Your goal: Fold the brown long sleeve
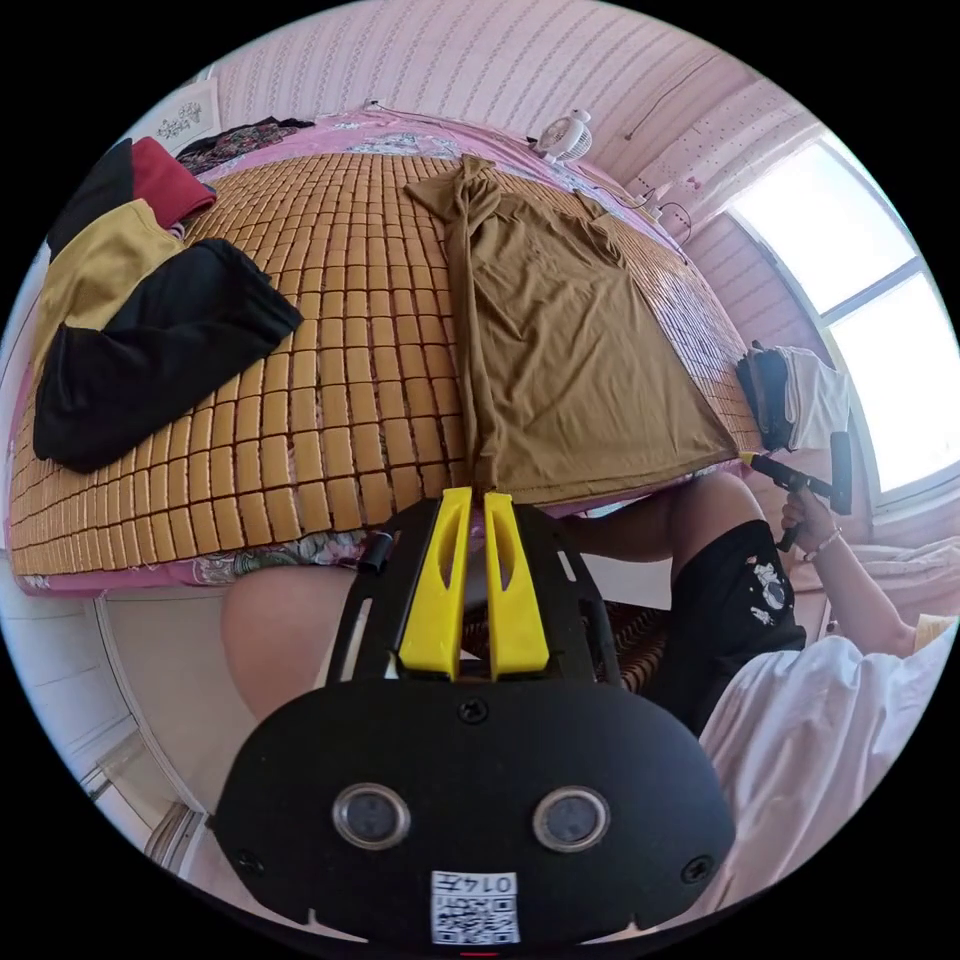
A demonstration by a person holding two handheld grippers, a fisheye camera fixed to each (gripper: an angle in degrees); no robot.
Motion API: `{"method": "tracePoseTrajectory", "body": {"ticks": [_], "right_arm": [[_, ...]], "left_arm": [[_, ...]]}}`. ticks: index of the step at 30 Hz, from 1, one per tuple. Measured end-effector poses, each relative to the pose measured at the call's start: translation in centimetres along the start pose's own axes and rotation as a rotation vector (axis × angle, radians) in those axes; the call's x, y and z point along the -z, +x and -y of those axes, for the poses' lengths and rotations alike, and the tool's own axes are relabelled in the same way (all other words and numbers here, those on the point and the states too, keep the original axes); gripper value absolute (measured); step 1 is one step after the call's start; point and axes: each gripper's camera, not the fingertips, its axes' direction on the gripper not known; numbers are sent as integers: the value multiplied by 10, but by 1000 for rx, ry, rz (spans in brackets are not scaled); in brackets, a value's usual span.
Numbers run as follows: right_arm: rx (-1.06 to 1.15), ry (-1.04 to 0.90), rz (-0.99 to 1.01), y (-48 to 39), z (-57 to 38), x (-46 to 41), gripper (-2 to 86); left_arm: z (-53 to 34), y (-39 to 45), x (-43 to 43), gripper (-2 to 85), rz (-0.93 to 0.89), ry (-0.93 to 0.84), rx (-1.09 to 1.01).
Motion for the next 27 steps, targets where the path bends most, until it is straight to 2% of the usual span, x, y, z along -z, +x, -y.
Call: {"method": "tracePoseTrajectory", "body": {"ticks": [8,15,23,27], "right_arm": [[22,8,-38,-16,18,-3,49],[190,68,-106,-49,59,2,56],[363,111,-103,-72,180,-21,67],[490,119,-91,-97,285,-55,70]], "left_arm": [[24,-24,11,43,-6,28,79],[69,-23,13,48,-16,68,15],[214,-29,-2,57,-10,187,-107],[301,-32,-15,63,-38,251,-151]]}}
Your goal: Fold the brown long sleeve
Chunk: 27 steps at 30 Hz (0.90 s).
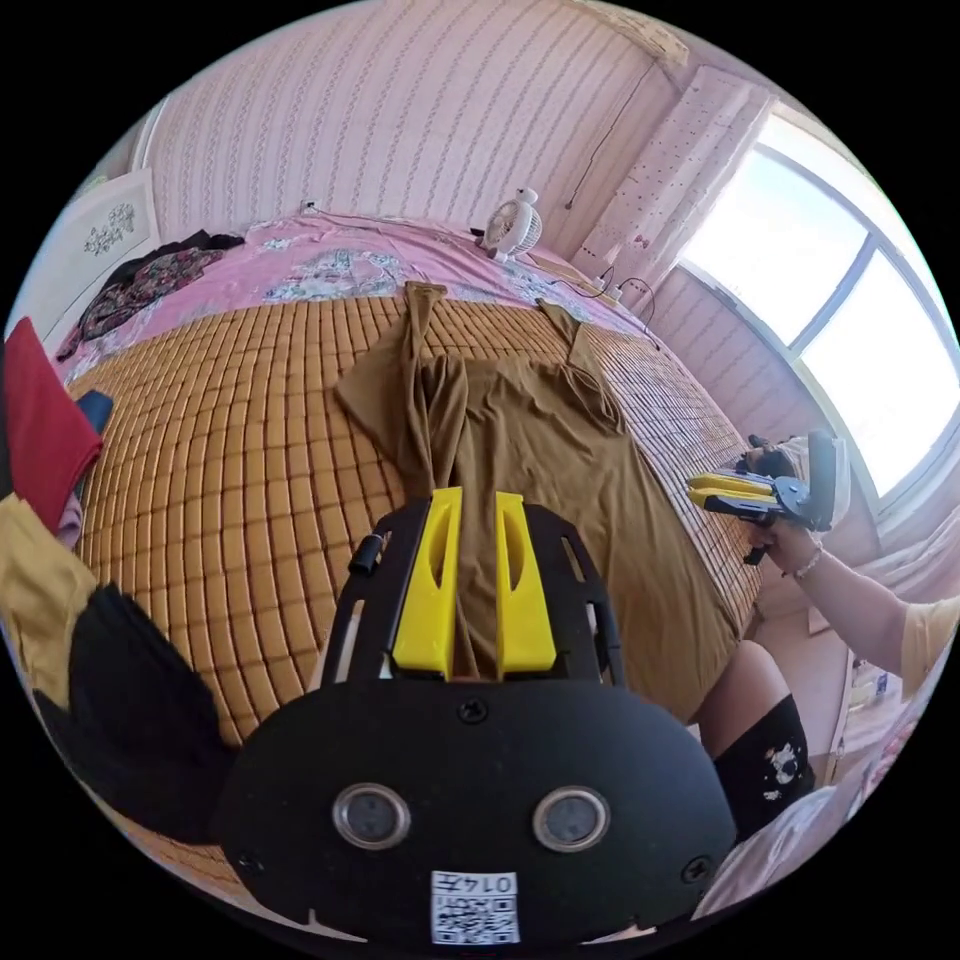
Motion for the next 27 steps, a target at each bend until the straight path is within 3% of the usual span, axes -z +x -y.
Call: {"method": "tracePoseTrajectory", "body": {"ticks": [5,9,12,21,27], "right_arm": [[94,28,-44,27,147,-63,71],[91,-6,-50,39,230,-113,41],[71,-165,-14,46,240,-145,-3],[150,-350,43,36,205,-114,-8],[130,-282,77,44,241,-88,26]], "left_arm": [[114,-25,-63,73,65,10,-56],[149,-38,-105,57,54,-80,-84],[152,-48,-132,7,121,-211,-74],[119,-103,-77,-5,88,-138,219],[98,-130,-41,49,84,-120,433]]}}
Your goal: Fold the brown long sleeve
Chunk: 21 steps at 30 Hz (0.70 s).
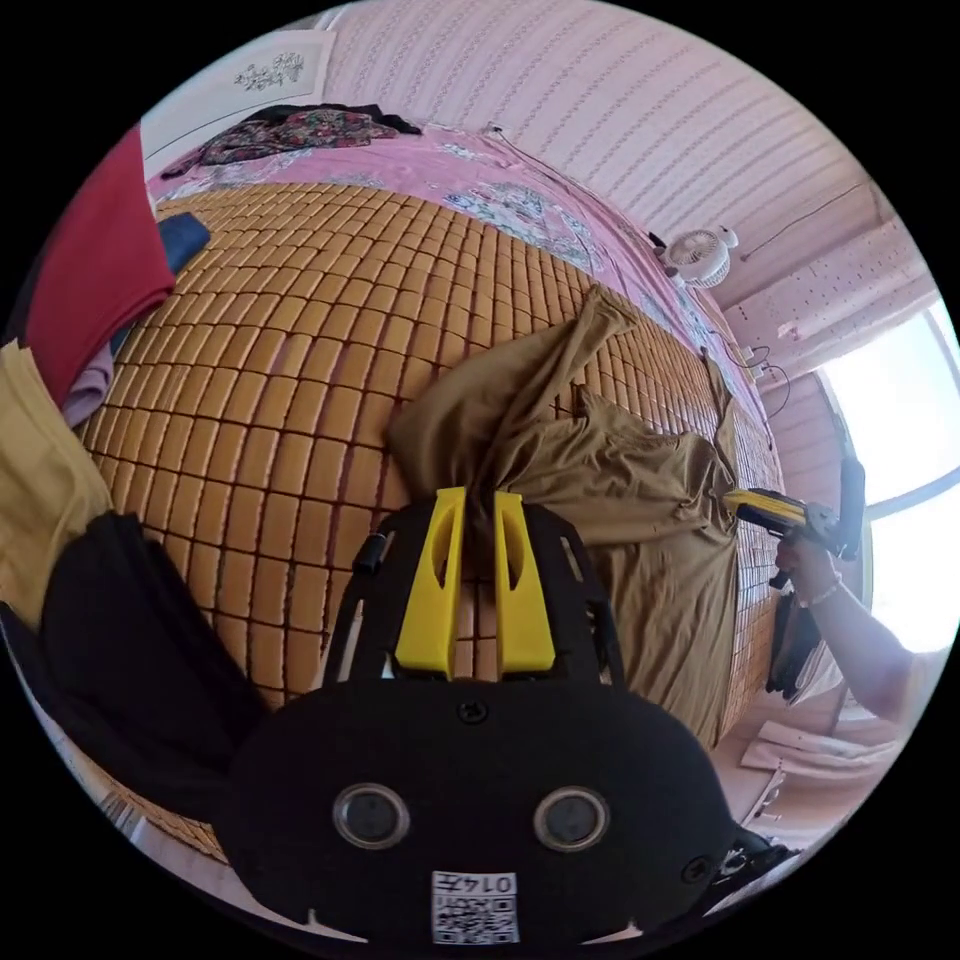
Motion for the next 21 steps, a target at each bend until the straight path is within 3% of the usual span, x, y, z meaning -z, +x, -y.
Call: {"method": "tracePoseTrajectory", "body": {"ticks": [4,8,10,17,19,21], "right_arm": [[-30,65,31,12,47,7,55],[-29,62,1,24,80,-3,63],[-11,-37,10,28,87,-21,65],[107,13,-104,3,52,-4,-2],[78,120,-99,-6,24,20,-7],[52,92,-64,-10,5,19,-8]], "left_arm": [[21,21,31,51,119,70,-95],[68,70,22,54,26,62,-309],[86,88,-1,65,12,21,-352],[110,133,-73,69,49,-203,-436],[106,136,-71,60,74,-174,-458],[100,135,-70,56,69,-144,-465]]}}
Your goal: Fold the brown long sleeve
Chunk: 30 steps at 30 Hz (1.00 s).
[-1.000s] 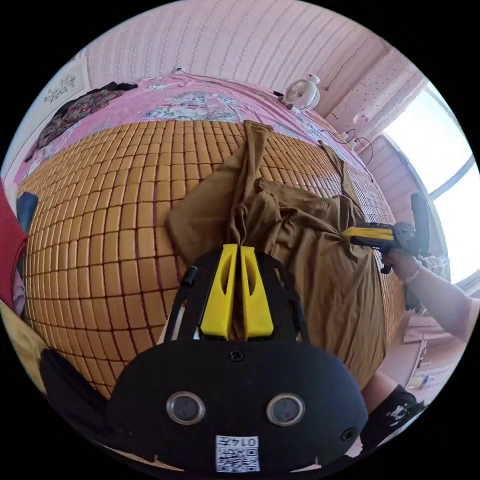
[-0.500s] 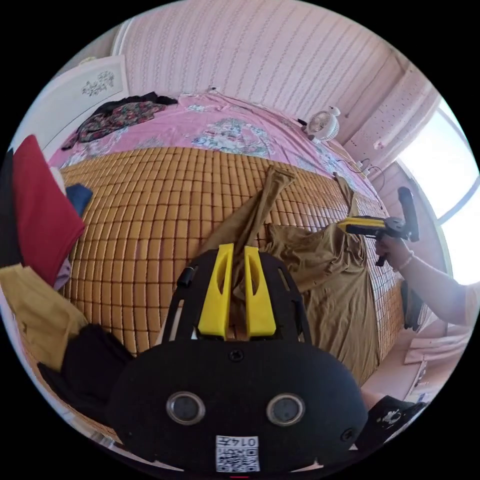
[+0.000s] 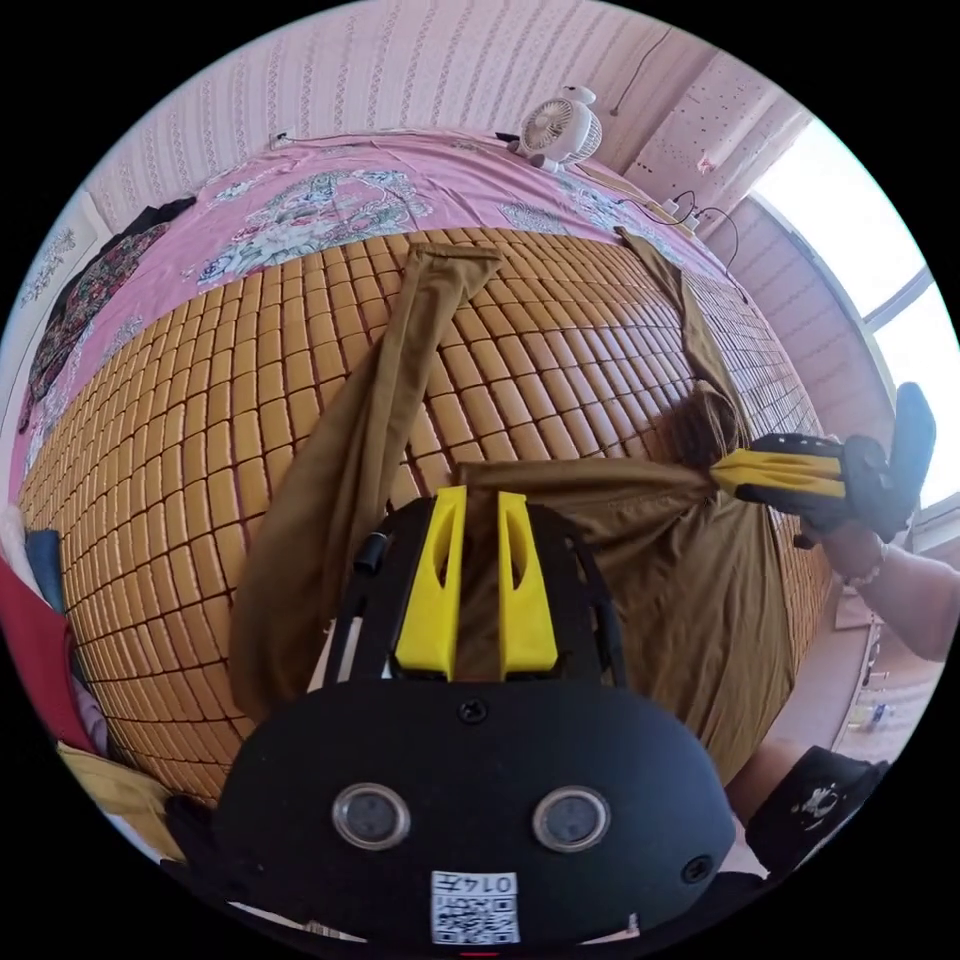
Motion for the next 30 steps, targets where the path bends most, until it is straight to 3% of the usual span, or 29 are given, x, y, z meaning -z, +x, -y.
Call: {"method": "tracePoseTrajectory", "body": {"ticks": [3,12,14,17,22,27,30], "right_arm": [[-84,-159,59,2,-22,-18,-7],[-179,17,89,30,10,35,58],[-180,-24,103,37,22,22,74],[-144,-250,192,39,28,-24,49],[-104,-130,180,43,17,1,6],[-106,75,144,57,33,31,9],[-160,29,110,69,34,15,18]], "left_arm": [[-10,1,0,48,-12,57,-2],[-14,10,-2,43,-4,101,4],[-13,13,-3,43,0,105,14],[-10,11,-4,43,-23,92,54],[0,11,-7,-3,-78,30,27],[17,15,17,-9,31,192,18],[28,7,2,-10,61,133,72]]}}
